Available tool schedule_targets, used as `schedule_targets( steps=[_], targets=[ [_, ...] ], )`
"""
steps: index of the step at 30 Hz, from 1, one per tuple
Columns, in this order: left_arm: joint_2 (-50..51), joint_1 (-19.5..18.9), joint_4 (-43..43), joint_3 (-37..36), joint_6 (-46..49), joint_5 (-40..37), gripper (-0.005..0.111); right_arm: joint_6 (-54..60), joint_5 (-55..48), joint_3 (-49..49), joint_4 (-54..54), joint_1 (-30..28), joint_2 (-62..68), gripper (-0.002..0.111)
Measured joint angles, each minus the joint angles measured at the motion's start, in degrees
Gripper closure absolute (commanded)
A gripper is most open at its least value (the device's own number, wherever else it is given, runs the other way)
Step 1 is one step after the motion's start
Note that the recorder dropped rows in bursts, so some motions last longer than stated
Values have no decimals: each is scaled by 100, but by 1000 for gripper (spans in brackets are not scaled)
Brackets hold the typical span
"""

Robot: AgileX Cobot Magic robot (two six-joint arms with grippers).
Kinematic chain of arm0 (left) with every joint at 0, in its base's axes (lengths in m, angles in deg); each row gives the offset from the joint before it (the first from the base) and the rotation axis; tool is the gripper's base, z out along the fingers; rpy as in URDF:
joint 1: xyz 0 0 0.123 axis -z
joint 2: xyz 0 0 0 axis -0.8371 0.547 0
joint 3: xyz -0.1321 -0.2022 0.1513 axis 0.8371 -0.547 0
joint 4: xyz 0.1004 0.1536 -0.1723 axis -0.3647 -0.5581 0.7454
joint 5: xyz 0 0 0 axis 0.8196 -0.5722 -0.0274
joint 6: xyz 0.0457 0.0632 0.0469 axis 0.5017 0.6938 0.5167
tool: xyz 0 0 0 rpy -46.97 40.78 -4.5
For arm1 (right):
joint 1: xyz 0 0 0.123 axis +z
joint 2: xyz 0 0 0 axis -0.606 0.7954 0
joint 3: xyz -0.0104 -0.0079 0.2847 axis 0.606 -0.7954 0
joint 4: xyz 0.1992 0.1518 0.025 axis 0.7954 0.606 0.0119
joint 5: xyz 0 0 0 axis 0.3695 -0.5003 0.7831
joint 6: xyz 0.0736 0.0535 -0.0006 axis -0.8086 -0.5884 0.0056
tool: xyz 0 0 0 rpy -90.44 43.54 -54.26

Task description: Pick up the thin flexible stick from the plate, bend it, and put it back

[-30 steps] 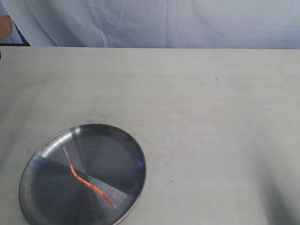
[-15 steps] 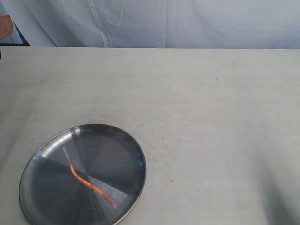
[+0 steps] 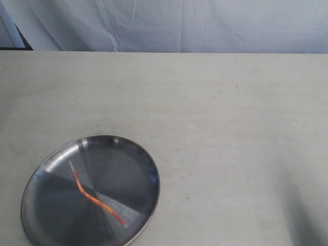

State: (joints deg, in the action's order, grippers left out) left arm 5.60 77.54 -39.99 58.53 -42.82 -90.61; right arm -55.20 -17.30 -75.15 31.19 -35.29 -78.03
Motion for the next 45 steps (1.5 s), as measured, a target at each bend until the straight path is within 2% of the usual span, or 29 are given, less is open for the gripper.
schedule_targets(
  steps=[3,7,11,14,20,25,29,33,36,39,45],
  targets=[
    [-889,-554,65,-715,-819,-100,58,1,0,0,0,0,0,109],
    [-2277,-1355,362,-1583,-1179,96,58,1,0,0,0,0,0,109],
    [-2900,-2148,468,-2269,-1218,1126,58,1,0,0,0,0,0,109],
    [-2948,-2506,479,-2572,-1389,1812,58,1,0,0,0,0,0,109],
    [-2959,-2601,492,-2874,-1660,2237,58,1,-5,0,0,0,0,109],
    [-2959,-2601,453,-2938,-1480,2406,58,1,-5,0,0,0,0,109],
    [-2959,-2601,799,-2938,169,2455,58,1,-5,0,0,0,0,109],
    [-2959,-2601,2116,-2938,2436,2356,58,1,-5,0,0,0,0,109],
    [-2959,-2601,2771,-2938,3668,1948,58,1,-5,0,0,0,0,109],
    [-2959,-2601,2960,-2938,4252,1274,58,1,-5,0,0,0,0,109],
    [-2959,-2601,3312,-2938,4460,27,58,1,-5,0,0,0,0,109]
  ],
)
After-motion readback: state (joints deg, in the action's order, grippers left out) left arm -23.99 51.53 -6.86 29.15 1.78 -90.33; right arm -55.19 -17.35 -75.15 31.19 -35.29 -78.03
